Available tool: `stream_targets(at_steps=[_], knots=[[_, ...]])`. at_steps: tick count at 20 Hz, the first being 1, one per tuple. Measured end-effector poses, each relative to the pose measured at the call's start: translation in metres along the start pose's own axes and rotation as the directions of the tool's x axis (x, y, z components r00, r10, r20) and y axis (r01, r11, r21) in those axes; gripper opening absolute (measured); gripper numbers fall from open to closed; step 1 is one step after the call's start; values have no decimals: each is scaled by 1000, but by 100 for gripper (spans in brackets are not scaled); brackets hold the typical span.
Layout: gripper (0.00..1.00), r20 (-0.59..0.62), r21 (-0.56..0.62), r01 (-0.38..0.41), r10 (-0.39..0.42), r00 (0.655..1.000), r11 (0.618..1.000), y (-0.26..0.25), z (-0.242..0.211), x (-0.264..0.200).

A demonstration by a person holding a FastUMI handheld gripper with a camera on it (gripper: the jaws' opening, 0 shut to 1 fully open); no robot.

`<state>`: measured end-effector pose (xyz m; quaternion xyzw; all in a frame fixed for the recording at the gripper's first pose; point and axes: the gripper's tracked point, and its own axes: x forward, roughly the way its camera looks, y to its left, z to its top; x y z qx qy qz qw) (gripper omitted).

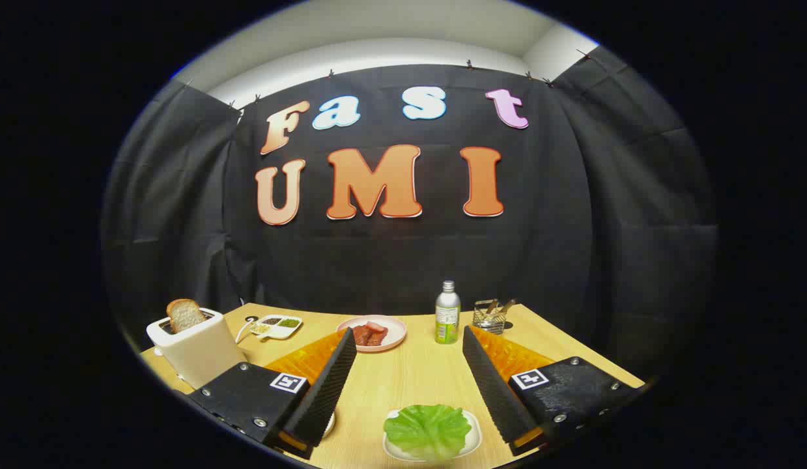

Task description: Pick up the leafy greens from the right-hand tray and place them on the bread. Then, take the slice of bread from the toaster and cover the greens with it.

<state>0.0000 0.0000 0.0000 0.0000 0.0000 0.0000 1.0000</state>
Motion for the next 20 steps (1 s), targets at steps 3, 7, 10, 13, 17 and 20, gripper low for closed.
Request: stream_targets(at_steps=[3, 7, 10, 13, 17, 20], knots=[[98, 5, -4, -13, 13, 1000, 1000, 10, -3, 2], [98, 2, 71, -24, 24, 1000, 997, 7, -13, -1], [98, -31, 107, -2, 5, 1000, 994, -2, -25, -5], [99, -23, 99, 25, -23, 999, 995, -12, -25, -11], [98, -24, 53, 36, -34, 999, 998, -16, -27, -15], [98, -40, 20, 31, -30, 999, 999, -17, -35, -11]])
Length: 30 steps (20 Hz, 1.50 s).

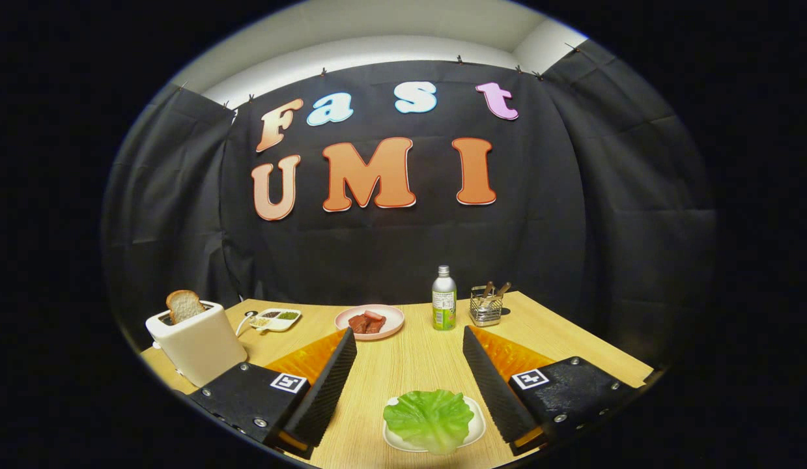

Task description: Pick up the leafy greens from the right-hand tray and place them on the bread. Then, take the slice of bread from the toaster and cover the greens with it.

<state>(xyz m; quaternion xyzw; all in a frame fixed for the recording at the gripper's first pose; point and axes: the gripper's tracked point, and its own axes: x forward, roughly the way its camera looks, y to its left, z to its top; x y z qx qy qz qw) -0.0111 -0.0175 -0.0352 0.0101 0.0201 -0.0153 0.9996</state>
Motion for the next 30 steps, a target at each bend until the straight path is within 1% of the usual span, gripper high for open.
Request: stream_targets(at_steps=[3, 7, 9, 12, 15, 17, 20, 24, 26, 30], knots=[[98, -38, -20, 0, -1, 999, 1000, -6, -19, 8], [98, -148, -32, -16, 11, 989, 999, -12, -59, 23], [99, -226, -38, -37, 28, 974, 999, -12, -84, 29], [99, -320, -53, -40, 21, 947, 998, -22, -114, 38], [99, -405, -8, -55, 47, 913, 998, -20, -140, 41], [99, -446, -8, -60, 50, 894, 998, -22, -155, 43], [99, -494, -41, -64, 36, 869, 997, -25, -174, 41], [99, -547, -33, -65, 36, 837, 997, -27, -191, 38], [99, -563, -38, -62, 30, 826, 997, -29, -198, 36], [99, -567, -61, -60, 15, 824, 996, -31, -198, 37]])
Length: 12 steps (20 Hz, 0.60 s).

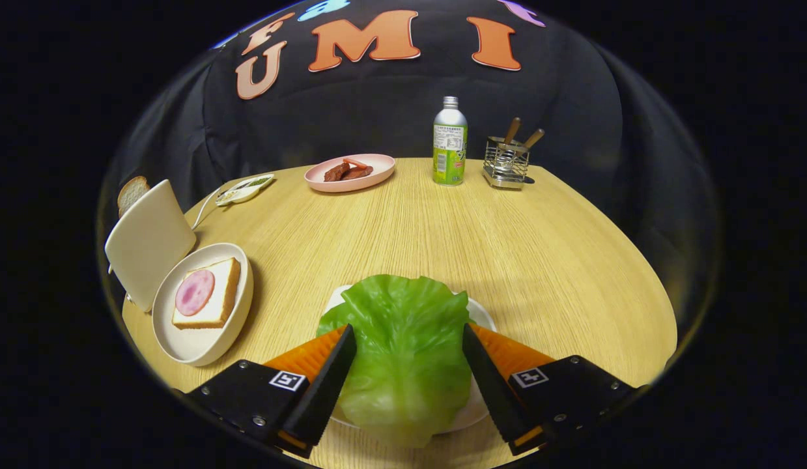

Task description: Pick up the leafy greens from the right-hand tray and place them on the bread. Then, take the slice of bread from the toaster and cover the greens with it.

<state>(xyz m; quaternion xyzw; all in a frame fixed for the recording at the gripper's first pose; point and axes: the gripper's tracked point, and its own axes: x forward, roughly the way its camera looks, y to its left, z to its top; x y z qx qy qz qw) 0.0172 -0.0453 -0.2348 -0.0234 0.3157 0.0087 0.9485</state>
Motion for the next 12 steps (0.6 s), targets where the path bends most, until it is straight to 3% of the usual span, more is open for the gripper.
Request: stream_targets(at_steps=[1, 5, 12], knots=[[98, -1, -6, -5, 5, 1000, 1000, 1, -1, 0], [76, 5, -21, -12, 13, 1000, 1000, 10, 1, -1], [8, -2, 42, -3, 3, 1000, 999, 5, 1, -2]])
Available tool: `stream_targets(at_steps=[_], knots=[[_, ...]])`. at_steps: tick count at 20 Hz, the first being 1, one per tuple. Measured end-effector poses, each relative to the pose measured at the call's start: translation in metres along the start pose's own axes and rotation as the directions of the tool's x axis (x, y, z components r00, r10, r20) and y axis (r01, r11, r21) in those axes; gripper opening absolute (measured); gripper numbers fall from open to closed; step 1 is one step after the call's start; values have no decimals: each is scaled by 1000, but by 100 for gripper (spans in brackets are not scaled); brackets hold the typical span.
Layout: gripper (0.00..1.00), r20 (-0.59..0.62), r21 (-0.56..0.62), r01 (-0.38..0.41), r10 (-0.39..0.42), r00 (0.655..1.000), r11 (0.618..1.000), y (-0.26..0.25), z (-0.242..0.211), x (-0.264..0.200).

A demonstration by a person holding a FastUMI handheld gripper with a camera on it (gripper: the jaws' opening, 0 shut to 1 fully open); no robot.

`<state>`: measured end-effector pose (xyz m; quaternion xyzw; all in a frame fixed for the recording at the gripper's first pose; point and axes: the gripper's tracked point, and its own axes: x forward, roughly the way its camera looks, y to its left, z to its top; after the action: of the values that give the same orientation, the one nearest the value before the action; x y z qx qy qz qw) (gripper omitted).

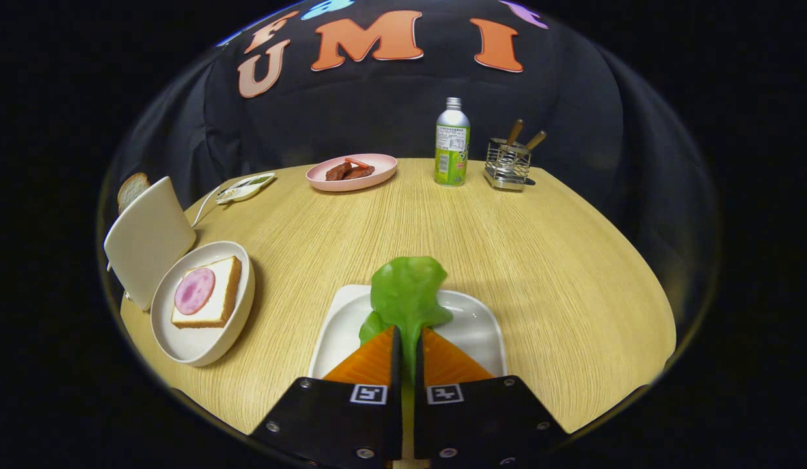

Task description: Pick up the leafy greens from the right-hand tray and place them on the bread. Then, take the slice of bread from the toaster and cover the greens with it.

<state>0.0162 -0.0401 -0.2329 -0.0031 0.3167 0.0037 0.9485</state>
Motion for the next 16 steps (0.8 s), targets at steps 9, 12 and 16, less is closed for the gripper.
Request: stream_targets(at_steps=[9, 12, 16], knots=[[2, 67, -35, -2, 5, 998, 999, 25, 48, -28], [3, 89, -56, -33, 38, 995, 998, 51, 65, -38], [3, 102, -75, -101, 108, 989, 992, 99, 80, -47]])
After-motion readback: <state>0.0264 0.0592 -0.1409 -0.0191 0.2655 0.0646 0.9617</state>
